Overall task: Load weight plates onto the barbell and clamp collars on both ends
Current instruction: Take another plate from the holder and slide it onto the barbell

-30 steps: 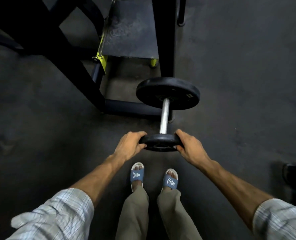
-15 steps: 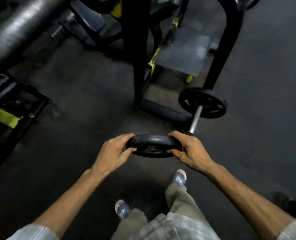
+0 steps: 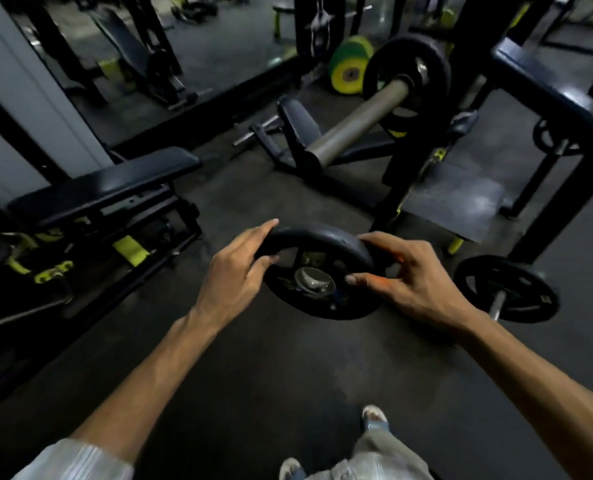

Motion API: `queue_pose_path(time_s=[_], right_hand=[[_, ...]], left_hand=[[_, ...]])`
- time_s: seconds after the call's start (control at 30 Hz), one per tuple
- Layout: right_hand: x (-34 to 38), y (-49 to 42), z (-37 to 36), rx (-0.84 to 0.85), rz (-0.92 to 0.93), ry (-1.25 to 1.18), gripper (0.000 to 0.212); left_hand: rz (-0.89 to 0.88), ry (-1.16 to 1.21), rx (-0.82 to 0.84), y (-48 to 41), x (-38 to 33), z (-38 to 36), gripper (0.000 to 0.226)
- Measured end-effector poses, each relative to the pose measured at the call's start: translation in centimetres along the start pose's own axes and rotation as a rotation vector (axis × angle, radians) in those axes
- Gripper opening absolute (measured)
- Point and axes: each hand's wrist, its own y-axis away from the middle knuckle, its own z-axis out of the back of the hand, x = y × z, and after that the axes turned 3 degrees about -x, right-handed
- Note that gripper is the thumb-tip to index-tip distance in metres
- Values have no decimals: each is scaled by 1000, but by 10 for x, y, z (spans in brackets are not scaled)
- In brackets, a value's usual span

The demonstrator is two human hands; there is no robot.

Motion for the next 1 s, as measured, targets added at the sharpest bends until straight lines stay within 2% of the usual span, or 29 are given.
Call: queue_pose_path(time_s=[0.17, 0.4, 0.67, 0.83, 0.93, 1.0], right_hand=[[28, -57, -10, -49, 74, -15, 40], [15, -113, 1, -121, 111, 4, 41], [-7, -149, 12, -206, 71, 83, 44], [-15, -154, 6, -317, 40, 137, 44], [-17, -152, 4, -409, -7, 216, 53], [-19, -147, -11, -473, -23, 408, 69]], left_hand=[[-59, -31, -63, -52, 20, 35, 57], [-150, -34, -70, -130, 41, 29, 58], [-251, 28, 31, -204, 66, 7, 60], [-361, 82, 86, -238, 77, -1, 60], [-406, 135, 87, -251, 81, -6, 59], [-425, 179, 75, -252, 84, -9, 61]])
